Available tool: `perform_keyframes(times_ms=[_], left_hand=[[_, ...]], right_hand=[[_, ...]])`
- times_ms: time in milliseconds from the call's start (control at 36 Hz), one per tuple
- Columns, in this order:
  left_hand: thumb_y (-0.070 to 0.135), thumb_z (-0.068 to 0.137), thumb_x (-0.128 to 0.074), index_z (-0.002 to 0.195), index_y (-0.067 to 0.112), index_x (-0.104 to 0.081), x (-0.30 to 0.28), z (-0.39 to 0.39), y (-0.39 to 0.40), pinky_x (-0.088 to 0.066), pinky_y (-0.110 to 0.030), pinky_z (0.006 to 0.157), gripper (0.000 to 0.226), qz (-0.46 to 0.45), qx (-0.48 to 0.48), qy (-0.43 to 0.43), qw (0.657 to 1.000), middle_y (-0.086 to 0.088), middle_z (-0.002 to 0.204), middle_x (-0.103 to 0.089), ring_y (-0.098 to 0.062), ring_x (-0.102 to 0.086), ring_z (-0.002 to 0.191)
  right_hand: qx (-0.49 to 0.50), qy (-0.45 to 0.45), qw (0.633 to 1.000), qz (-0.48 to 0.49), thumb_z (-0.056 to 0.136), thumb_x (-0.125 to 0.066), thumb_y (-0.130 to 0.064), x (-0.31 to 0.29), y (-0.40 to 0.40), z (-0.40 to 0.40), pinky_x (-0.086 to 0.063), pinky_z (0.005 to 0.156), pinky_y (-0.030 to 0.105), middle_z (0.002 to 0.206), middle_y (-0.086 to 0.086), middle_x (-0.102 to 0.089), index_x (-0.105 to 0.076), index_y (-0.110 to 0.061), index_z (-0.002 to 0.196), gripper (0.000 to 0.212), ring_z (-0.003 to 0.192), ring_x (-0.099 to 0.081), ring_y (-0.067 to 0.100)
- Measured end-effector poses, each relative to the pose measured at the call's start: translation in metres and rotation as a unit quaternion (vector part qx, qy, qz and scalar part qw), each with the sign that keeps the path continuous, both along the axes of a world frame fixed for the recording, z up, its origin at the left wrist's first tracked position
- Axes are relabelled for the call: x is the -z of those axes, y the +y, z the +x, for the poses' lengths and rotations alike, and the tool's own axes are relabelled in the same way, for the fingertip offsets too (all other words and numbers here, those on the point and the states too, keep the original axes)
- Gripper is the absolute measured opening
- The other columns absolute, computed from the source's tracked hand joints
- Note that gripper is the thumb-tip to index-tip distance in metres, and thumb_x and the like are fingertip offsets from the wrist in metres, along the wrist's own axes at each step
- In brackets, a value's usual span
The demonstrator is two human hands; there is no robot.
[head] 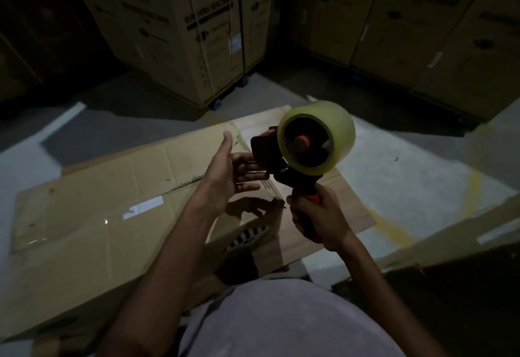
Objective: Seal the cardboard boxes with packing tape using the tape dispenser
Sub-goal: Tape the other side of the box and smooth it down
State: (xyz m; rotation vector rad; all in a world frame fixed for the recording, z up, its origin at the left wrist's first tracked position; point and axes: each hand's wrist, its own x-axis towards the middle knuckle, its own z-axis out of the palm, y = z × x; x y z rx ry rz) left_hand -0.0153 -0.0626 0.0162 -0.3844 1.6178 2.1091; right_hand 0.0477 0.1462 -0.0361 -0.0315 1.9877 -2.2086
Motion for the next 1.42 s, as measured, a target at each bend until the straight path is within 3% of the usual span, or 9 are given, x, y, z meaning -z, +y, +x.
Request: perform_keyframes(times_ms=[83, 222, 361, 556, 722, 944, 1083, 1222, 1417], left_hand=[[0.076, 0.090, -0.049, 0.103, 0.008, -0.069, -0.003, 0.004, -0.005, -0.059, -0.036, 0.067, 0.072, -0.006, -0.003, 0.003, 1.000, -0.004, 0.076, -0.067, -0.024, -0.070, 0.080], [0.065, 0.069, -0.076, 0.112, 0.010, -0.070, -0.007, 0.006, -0.008, -0.059, -0.031, 0.065, 0.070, 0.026, -0.023, -0.007, 0.999, -0.008, 0.090, -0.075, -0.020, -0.074, 0.081], [0.034, 0.071, -0.083, 0.104, 0.007, -0.072, -0.004, 0.010, -0.010, -0.059, -0.027, 0.065, 0.045, 0.077, -0.019, -0.043, 0.996, -0.011, 0.092, -0.075, -0.015, -0.073, 0.076], [0.020, 0.102, -0.058, 0.108, 0.000, -0.066, -0.004, 0.016, -0.010, -0.064, -0.032, 0.071, 0.023, 0.186, -0.037, -0.079, 0.979, -0.017, 0.099, -0.070, -0.022, -0.071, 0.087], [0.039, 0.106, -0.039, 0.112, -0.005, -0.065, -0.006, 0.023, -0.014, -0.059, -0.038, 0.087, 0.051, 0.280, 0.000, -0.110, 0.954, -0.024, 0.110, -0.067, -0.030, -0.071, 0.097], [0.062, 0.086, -0.066, 0.111, 0.004, -0.062, -0.007, 0.019, -0.012, -0.060, -0.027, 0.058, 0.063, 0.096, -0.034, -0.089, 0.991, -0.012, 0.083, -0.075, -0.021, -0.075, 0.076], [0.039, 0.073, -0.080, 0.103, 0.003, -0.069, -0.015, 0.017, -0.015, -0.059, -0.025, 0.058, 0.048, 0.055, 0.006, -0.048, 0.997, -0.015, 0.089, -0.074, -0.019, -0.074, 0.074], [0.017, 0.092, -0.071, 0.113, -0.005, -0.067, -0.017, 0.013, -0.014, -0.060, -0.025, 0.057, 0.031, 0.042, 0.010, -0.054, 0.998, -0.017, 0.088, -0.073, -0.019, -0.072, 0.071], [0.032, 0.100, -0.061, 0.112, 0.002, -0.067, -0.017, 0.012, -0.013, -0.059, -0.027, 0.056, 0.033, 0.031, 0.013, -0.070, 0.997, -0.015, 0.089, -0.075, -0.020, -0.074, 0.073]], right_hand=[[-0.035, 0.003, 0.999, 0.002, 0.091, -0.065, -0.006, 0.000, -0.001, 0.000, -0.040, 0.044, 0.029, 0.055, 0.018, -0.050, -0.055, 0.005, 0.074, 0.023, 0.039, -0.044, 0.024], [-0.051, 0.023, 0.998, 0.014, 0.089, -0.067, -0.011, -0.005, -0.001, -0.002, -0.042, 0.046, 0.033, 0.060, 0.021, -0.054, -0.055, 0.013, 0.081, 0.027, 0.044, -0.048, 0.027], [-0.067, 0.019, 0.997, -0.034, 0.090, -0.064, -0.004, -0.006, -0.002, -0.002, -0.041, 0.046, 0.029, 0.059, 0.018, -0.051, -0.065, -0.012, 0.075, 0.017, 0.042, -0.045, 0.024], [-0.073, -0.005, 0.994, -0.082, 0.089, -0.065, -0.003, 0.000, 0.001, -0.001, -0.040, 0.044, 0.027, 0.059, 0.014, -0.051, -0.057, -0.006, 0.077, 0.015, 0.042, -0.046, 0.023], [-0.097, -0.007, 0.987, -0.132, 0.095, -0.058, -0.002, 0.002, 0.003, 0.001, -0.038, 0.045, 0.024, 0.058, 0.006, -0.050, -0.058, -0.019, 0.071, 0.029, 0.038, -0.043, 0.018], [-0.097, -0.010, 0.985, -0.143, 0.095, -0.056, -0.002, 0.002, 0.002, 0.004, -0.038, 0.044, 0.023, 0.057, 0.008, -0.048, -0.057, -0.021, 0.069, 0.033, 0.037, -0.043, 0.017], [-0.082, -0.014, 0.987, -0.134, 0.093, -0.057, -0.002, 0.003, 0.001, 0.004, -0.038, 0.044, 0.024, 0.057, 0.011, -0.048, -0.058, -0.017, 0.070, 0.027, 0.038, -0.043, 0.019], [-0.062, -0.011, 0.991, -0.119, 0.089, -0.059, -0.002, 0.002, -0.001, 0.006, -0.036, 0.044, 0.029, 0.057, 0.015, -0.048, -0.059, -0.017, 0.070, 0.024, 0.040, -0.044, 0.023], [-0.044, -0.015, 0.993, -0.109, 0.088, -0.060, -0.003, -0.002, -0.002, 0.010, -0.034, 0.044, 0.030, 0.059, 0.020, -0.043, -0.058, -0.014, 0.070, 0.021, 0.042, -0.040, 0.024]])
